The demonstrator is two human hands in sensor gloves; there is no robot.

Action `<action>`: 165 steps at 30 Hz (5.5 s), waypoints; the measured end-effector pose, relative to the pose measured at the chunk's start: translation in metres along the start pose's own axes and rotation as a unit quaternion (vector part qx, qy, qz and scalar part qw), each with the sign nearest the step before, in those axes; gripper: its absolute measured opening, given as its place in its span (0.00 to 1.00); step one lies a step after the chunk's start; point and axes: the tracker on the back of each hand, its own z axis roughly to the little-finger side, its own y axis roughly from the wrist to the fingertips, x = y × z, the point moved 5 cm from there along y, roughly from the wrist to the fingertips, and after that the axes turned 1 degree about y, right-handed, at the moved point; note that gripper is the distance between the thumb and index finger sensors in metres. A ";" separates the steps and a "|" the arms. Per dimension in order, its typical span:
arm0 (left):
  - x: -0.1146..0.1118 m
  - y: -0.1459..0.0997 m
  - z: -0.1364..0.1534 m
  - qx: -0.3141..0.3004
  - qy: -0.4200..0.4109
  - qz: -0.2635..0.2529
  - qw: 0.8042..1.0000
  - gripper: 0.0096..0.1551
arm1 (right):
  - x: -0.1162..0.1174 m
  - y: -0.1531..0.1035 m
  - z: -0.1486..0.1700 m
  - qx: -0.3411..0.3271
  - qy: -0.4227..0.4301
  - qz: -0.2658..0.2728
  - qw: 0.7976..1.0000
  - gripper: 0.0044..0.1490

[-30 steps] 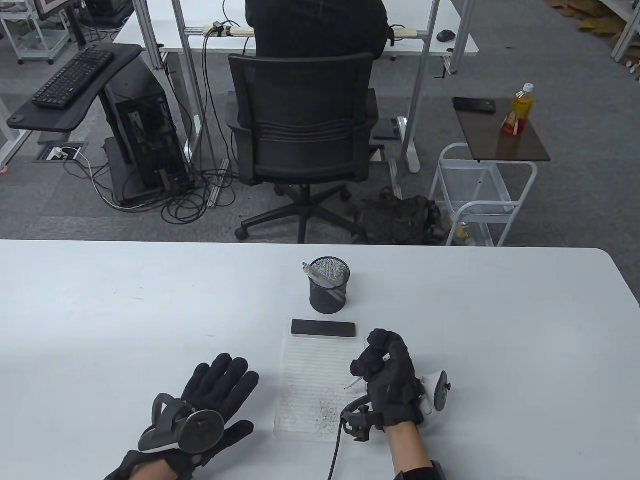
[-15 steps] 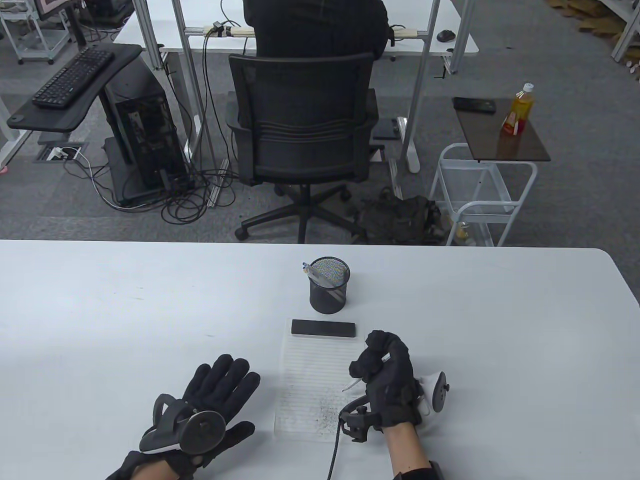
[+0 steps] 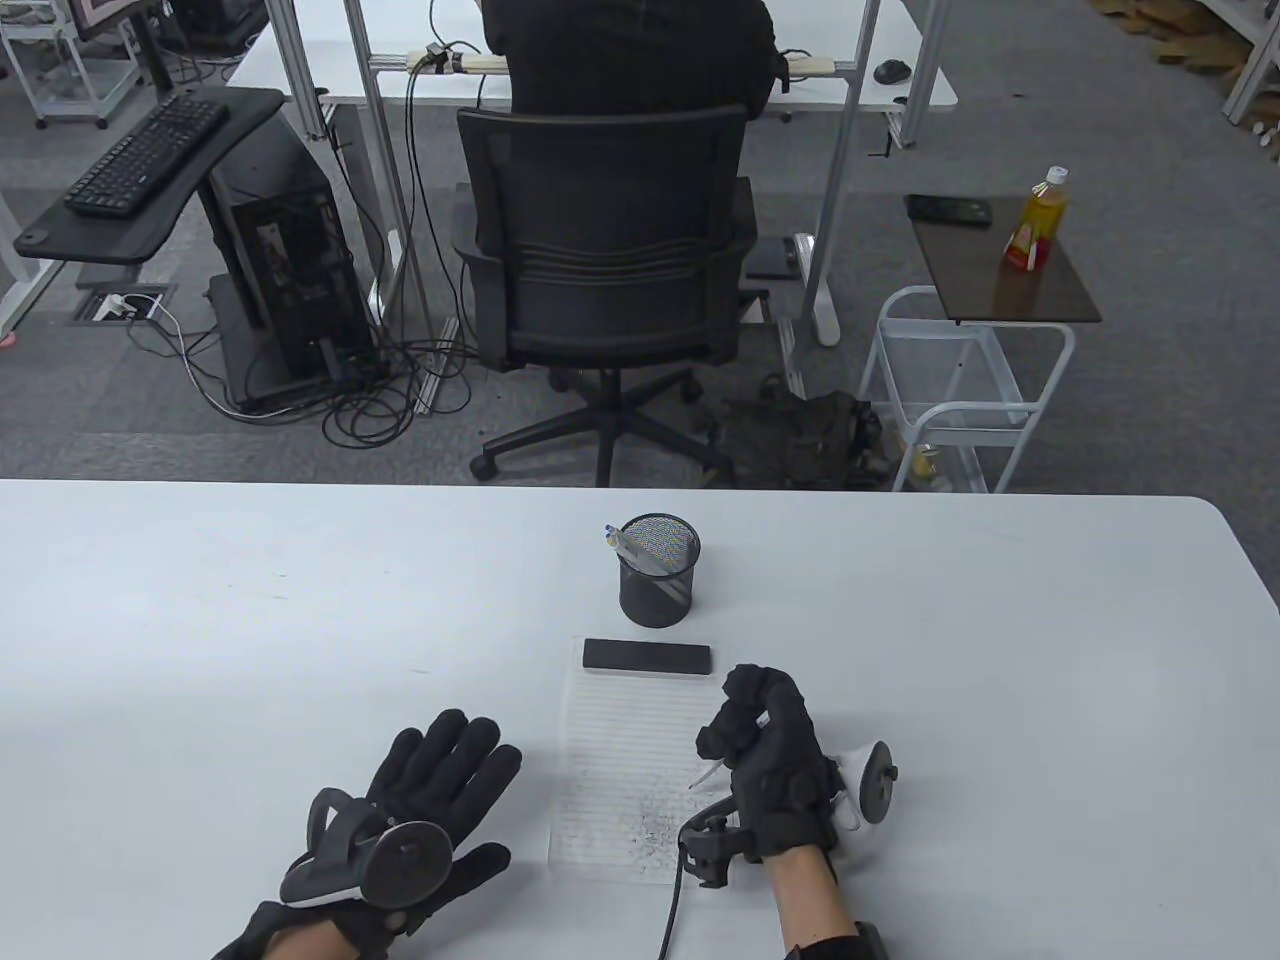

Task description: Press to extend mechanical pencil leads

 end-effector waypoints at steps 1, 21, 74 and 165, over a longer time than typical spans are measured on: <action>0.000 0.000 0.000 0.000 0.001 0.000 1.000 0.52 | -0.001 0.000 0.000 -0.002 -0.005 0.003 1.000 0.33; 0.000 0.000 -0.001 -0.001 -0.002 0.001 1.000 0.52 | -0.003 0.000 0.002 -0.013 -0.055 0.018 0.998 0.30; -0.002 0.001 -0.001 -0.002 0.007 0.002 1.000 0.52 | -0.054 0.037 -0.088 0.240 -0.589 -0.062 0.769 0.32; -0.002 0.000 0.002 0.007 0.007 0.010 1.000 0.52 | 0.156 0.175 0.040 0.024 -0.859 -0.034 0.511 0.35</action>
